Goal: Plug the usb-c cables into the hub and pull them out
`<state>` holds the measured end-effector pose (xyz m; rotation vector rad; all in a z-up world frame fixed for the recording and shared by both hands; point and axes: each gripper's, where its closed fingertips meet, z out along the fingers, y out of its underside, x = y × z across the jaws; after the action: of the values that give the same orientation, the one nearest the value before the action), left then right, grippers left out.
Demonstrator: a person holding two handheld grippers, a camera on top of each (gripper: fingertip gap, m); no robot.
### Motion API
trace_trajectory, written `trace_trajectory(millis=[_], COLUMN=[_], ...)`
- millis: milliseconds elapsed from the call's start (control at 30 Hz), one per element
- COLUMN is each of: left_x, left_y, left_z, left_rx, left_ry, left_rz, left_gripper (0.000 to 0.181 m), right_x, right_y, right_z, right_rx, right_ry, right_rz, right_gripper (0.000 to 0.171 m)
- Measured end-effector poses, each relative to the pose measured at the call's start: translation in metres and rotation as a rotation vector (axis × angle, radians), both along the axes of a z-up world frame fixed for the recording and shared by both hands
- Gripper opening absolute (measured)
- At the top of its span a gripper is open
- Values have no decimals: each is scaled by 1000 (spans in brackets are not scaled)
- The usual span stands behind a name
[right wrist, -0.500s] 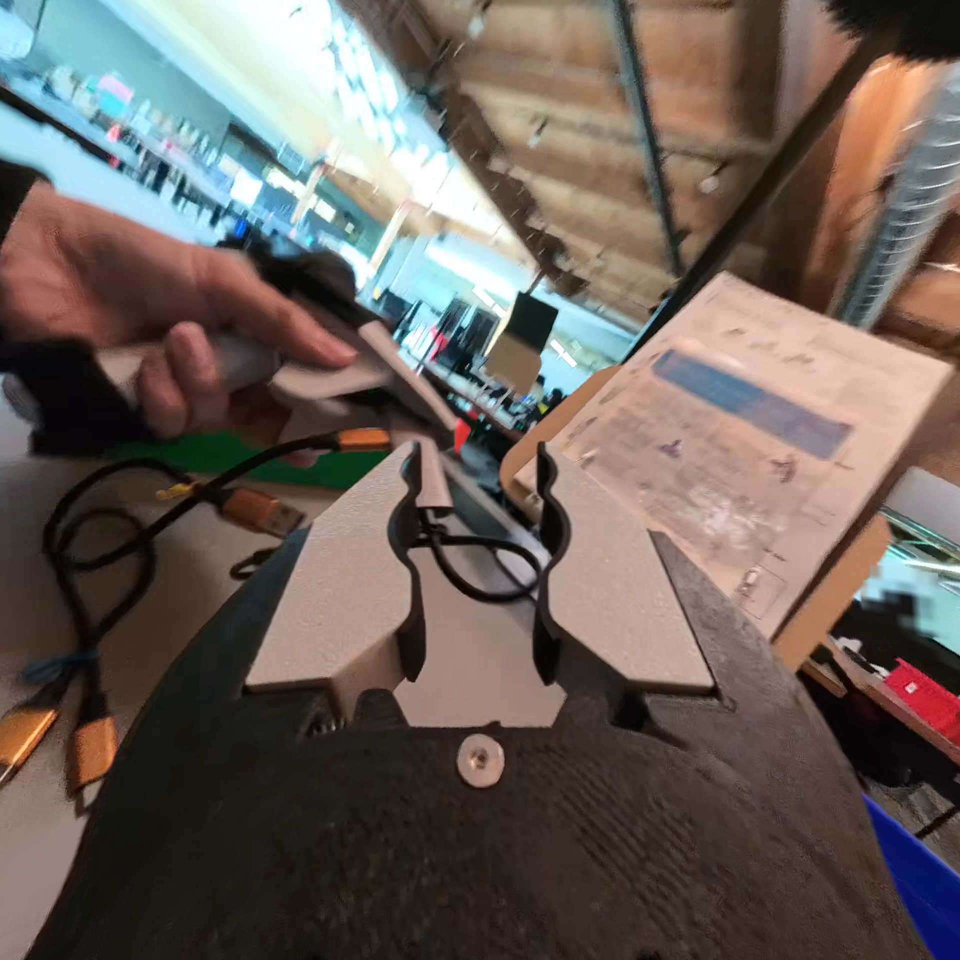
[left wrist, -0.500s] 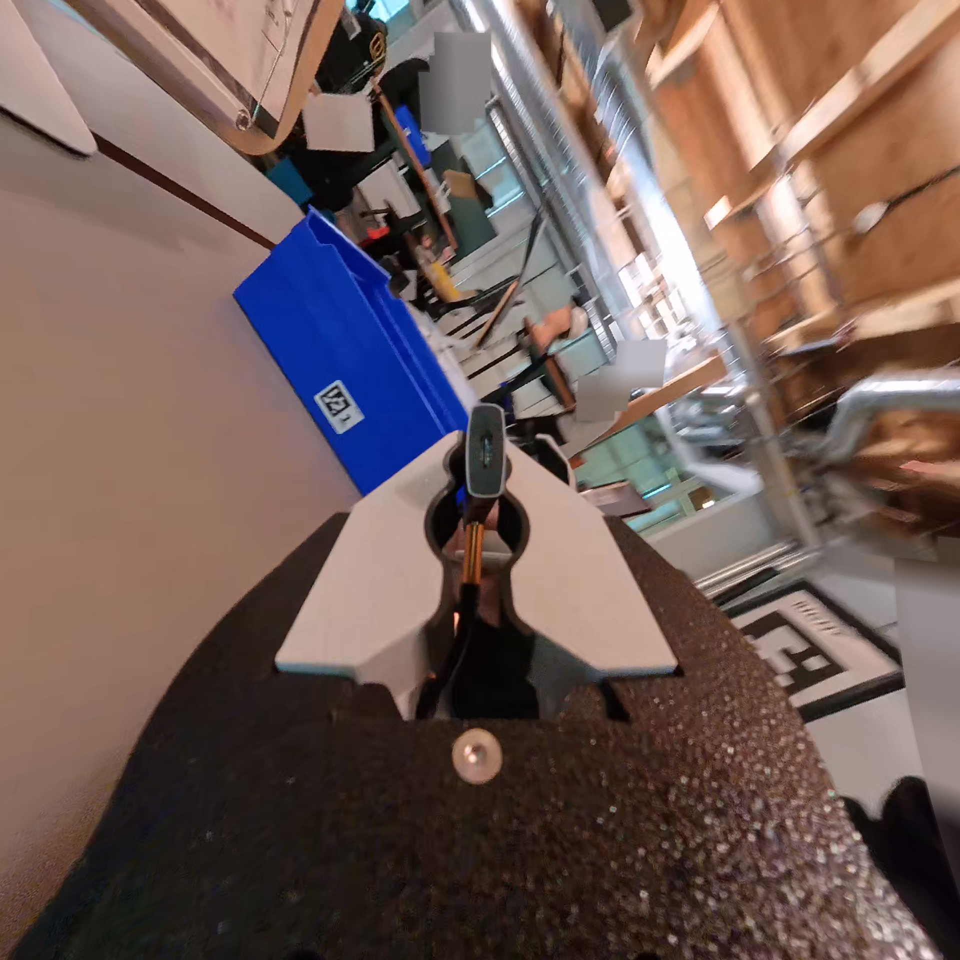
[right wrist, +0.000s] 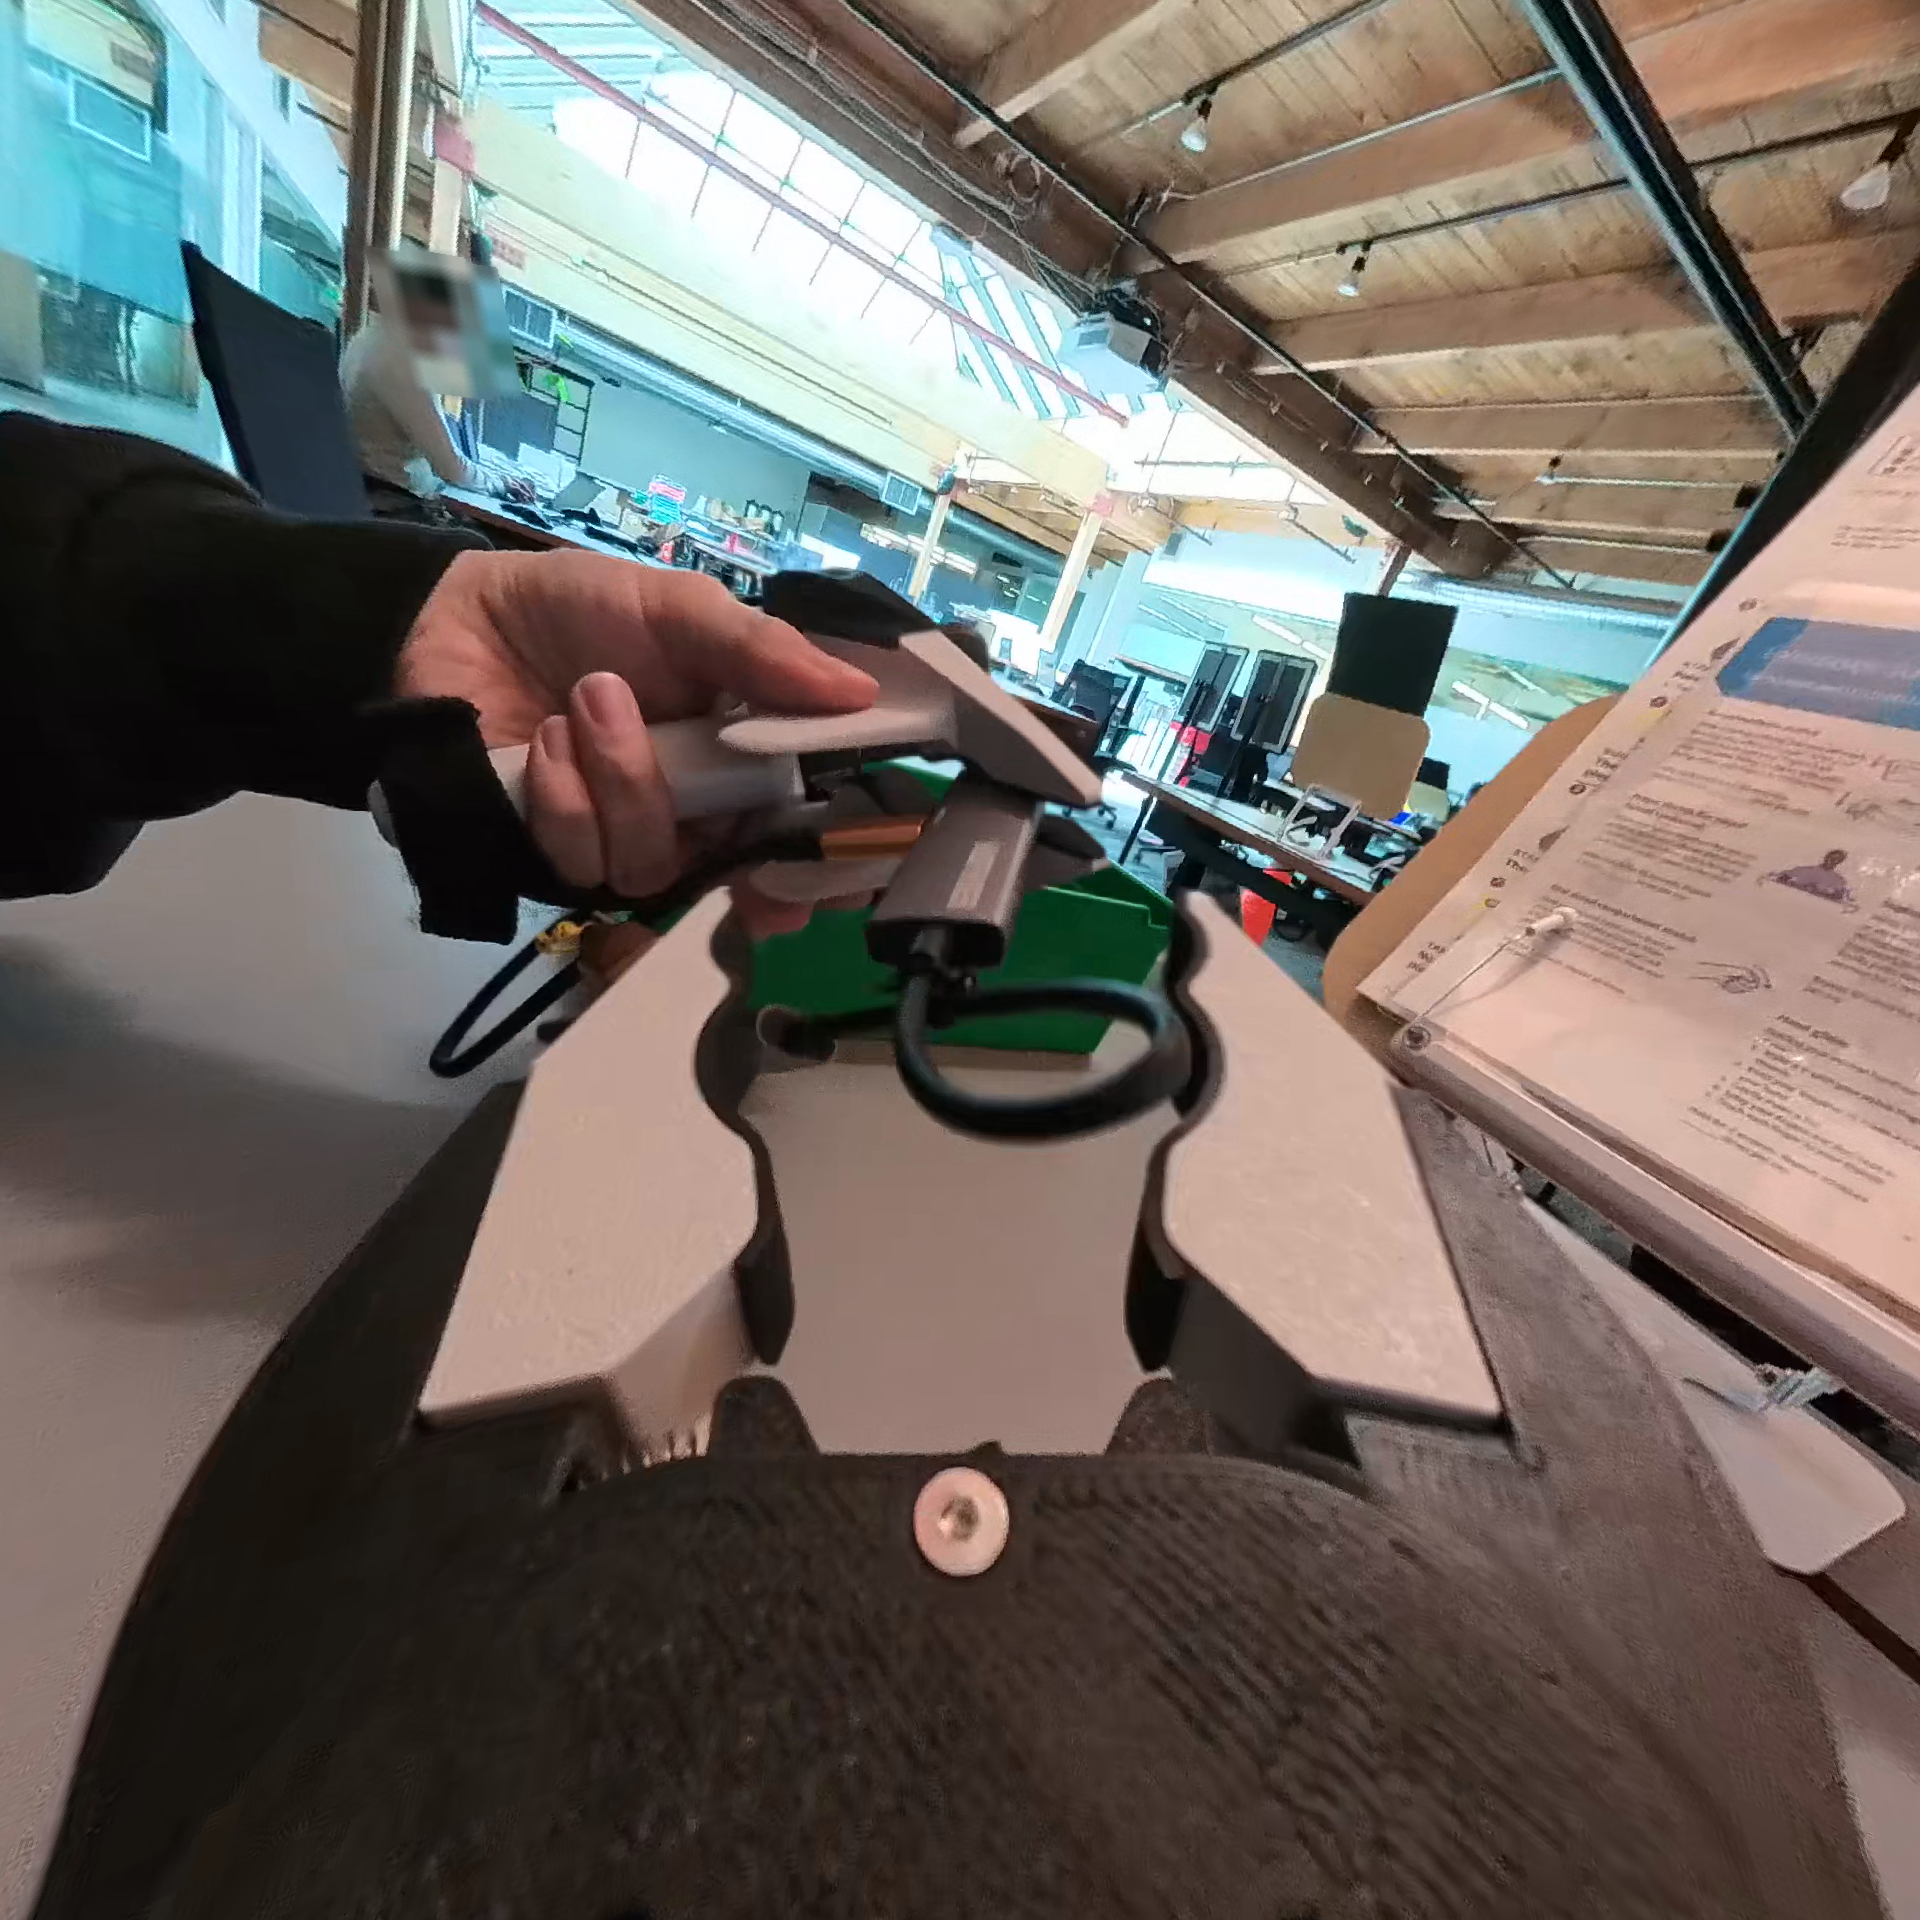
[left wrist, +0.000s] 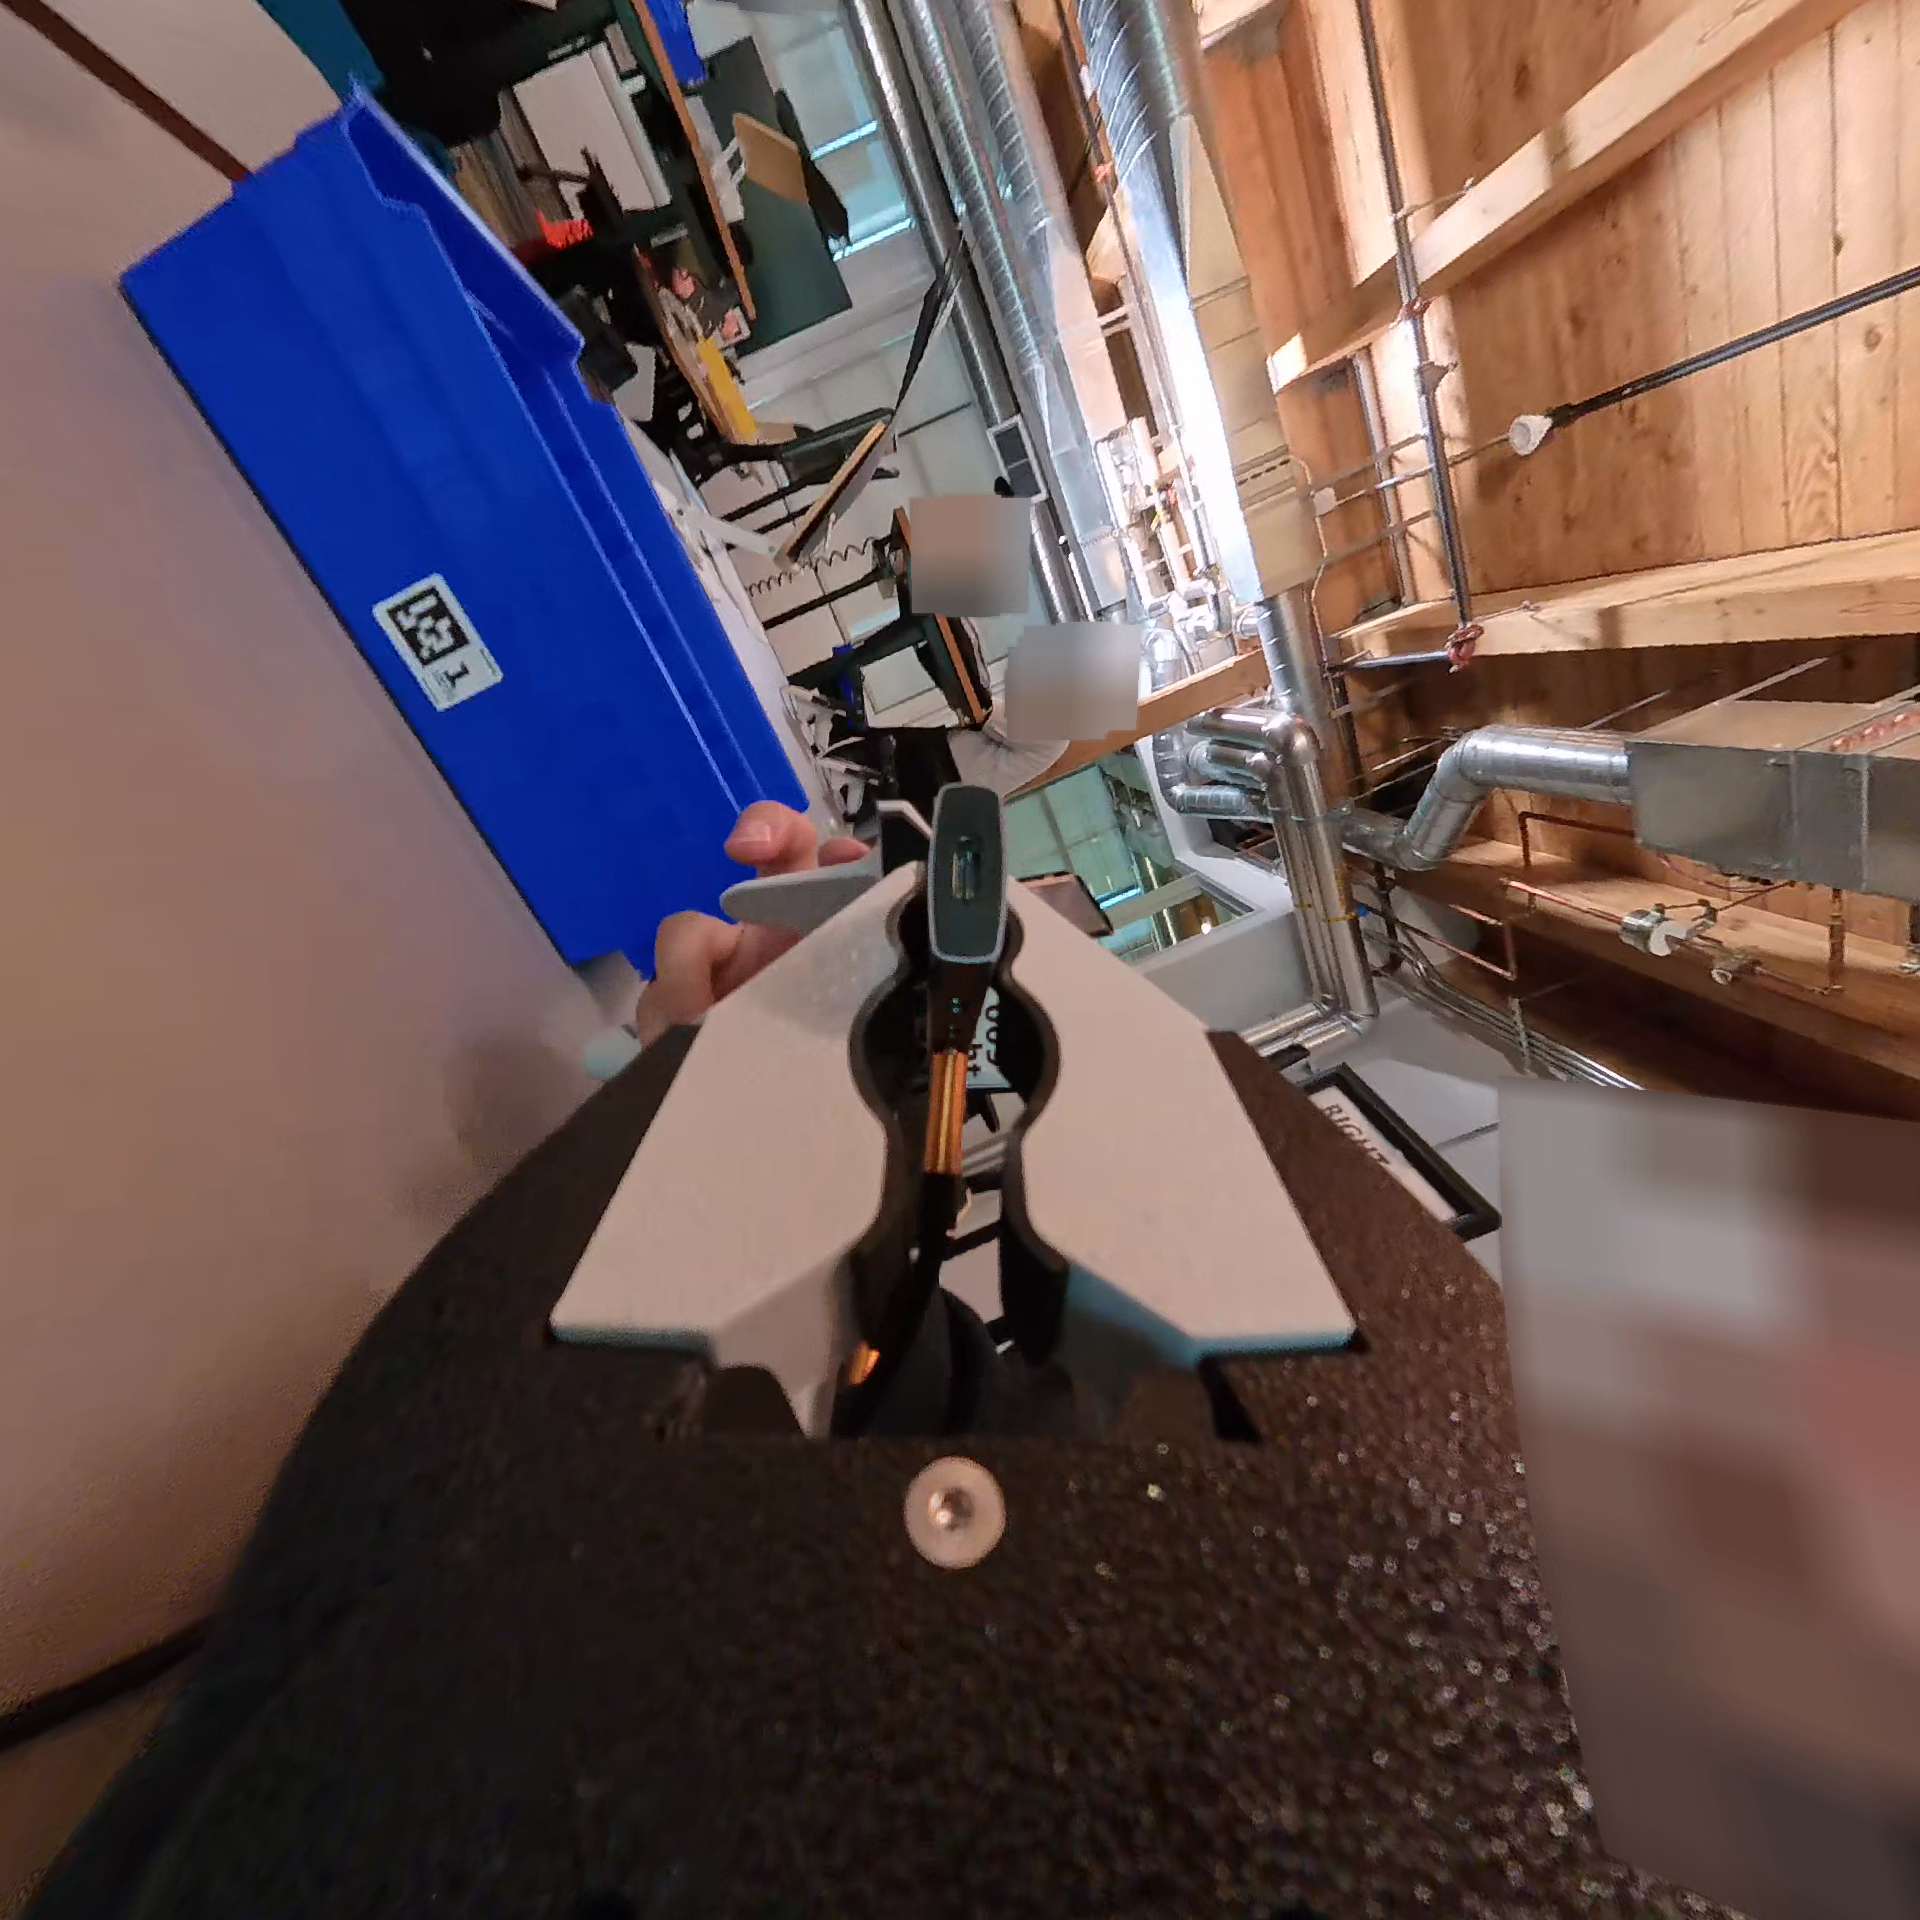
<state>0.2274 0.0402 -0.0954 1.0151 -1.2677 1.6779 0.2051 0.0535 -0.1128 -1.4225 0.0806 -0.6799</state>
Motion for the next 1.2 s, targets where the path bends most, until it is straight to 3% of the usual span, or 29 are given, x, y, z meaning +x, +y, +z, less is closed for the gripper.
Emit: trace_trajectory(millis=[133, 367, 700, 833, 1033, 1200], left_x=[-1, 4, 13, 17, 41, 41], left_y=[-5, -6, -4, -3, 23, 84], left_z=[-10, -7, -8, -8, 8, 38], left_rx=[18, 32, 36, 49, 393, 829], left_ry=[38, 41, 65, 45, -404, -868], left_rz=[-12, 33, 106, 132, 447, 866], left_gripper=[5, 5, 6, 6, 24, 35], right_x=[-1, 6, 12, 16, 30, 60], right_y=[-3, -5, 1, 1, -14, -45], right_z=[2, -4, -3, 0, 5, -5], right_rx=[2, -81, -69, -32, 91, 174], right_ry=[-31, -87, -147, -50, 85, 250], right_rz=[-8, -78, -183, -196, -245, -404], right_gripper=[52, 28, 25, 23, 23, 23])
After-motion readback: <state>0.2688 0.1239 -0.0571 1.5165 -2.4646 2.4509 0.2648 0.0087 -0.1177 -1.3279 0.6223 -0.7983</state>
